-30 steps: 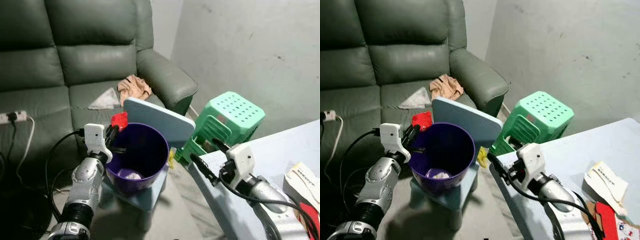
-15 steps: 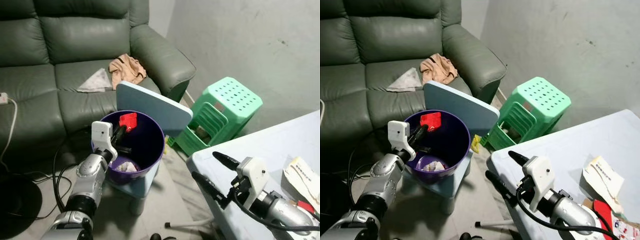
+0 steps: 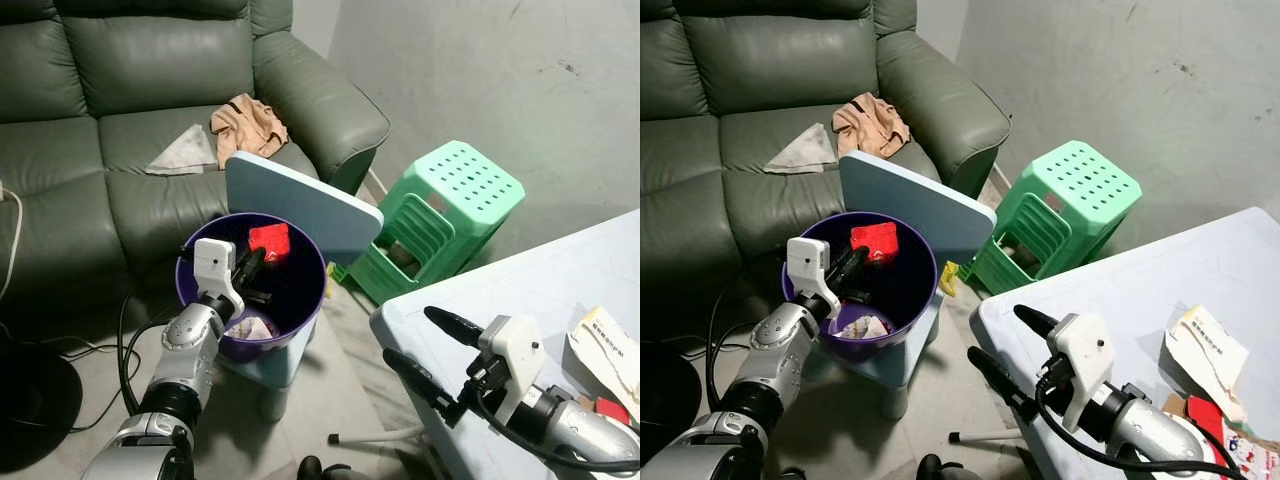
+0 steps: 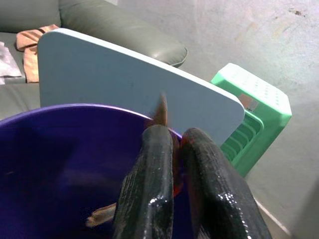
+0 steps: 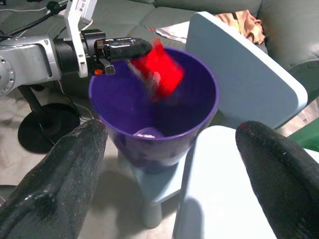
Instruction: Picking trash to rubbish bin
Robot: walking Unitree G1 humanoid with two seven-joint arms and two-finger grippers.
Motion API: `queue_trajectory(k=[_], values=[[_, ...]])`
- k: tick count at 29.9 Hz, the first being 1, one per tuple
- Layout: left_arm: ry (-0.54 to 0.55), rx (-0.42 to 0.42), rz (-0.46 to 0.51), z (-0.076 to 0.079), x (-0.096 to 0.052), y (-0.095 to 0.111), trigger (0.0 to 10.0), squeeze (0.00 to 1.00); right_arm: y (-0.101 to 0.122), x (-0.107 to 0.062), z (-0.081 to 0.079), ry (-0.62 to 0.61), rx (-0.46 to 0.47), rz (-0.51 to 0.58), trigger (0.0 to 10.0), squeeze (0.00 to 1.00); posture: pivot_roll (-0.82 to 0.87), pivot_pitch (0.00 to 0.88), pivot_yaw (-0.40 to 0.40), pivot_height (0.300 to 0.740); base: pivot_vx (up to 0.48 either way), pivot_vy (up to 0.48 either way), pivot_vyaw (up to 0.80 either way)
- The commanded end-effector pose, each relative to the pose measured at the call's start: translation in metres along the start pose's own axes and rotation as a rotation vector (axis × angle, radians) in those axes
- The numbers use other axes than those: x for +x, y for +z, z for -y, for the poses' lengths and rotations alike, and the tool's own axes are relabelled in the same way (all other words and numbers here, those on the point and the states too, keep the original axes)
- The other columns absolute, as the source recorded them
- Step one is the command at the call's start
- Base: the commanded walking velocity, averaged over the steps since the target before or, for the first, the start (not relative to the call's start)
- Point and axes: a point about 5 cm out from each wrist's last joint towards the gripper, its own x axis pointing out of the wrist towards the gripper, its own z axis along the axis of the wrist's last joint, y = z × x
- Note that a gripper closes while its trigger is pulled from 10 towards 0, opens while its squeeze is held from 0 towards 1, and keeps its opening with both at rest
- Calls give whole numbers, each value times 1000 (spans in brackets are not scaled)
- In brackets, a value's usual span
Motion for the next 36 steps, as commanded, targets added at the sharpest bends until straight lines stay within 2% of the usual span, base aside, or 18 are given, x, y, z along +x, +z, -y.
queue_trajectory(k=[1,21,31,32,33,34,36], values=[[-22,-21,-6,6,0,-4,10000,1000,4,-4,3,-12,-18,-7,10000,0,-198,242,-216,740,0,0,0],[-15,-26,26,2,2,2,10000,1000,5,3,6,-5,-12,-1,10000,0,-176,219,-214,740,0,0,0],[39,19,101,-6,-1,15,10000,1000,4,16,18,-62,25,86,10000,0,-105,185,-175,740,0,0,0],[49,16,114,-7,-2,16,10000,776,4,20,21,-77,34,104,10000,0,-93,176,-170,740,0,0,0],[53,18,123,-7,-2,18,10000,482,4,21,22,-84,34,114,10000,0,-93,176,-170,740,0,0,0],[57,20,136,-7,-2,19,10000,0,4,23,23,-92,33,123,10000,0,-81,168,-164,740,0,0,0],[62,23,156,-6,-4,22,10000,0,5,28,27,-112,32,150,10000,0,-67,156,-157,740,0,0,0]])
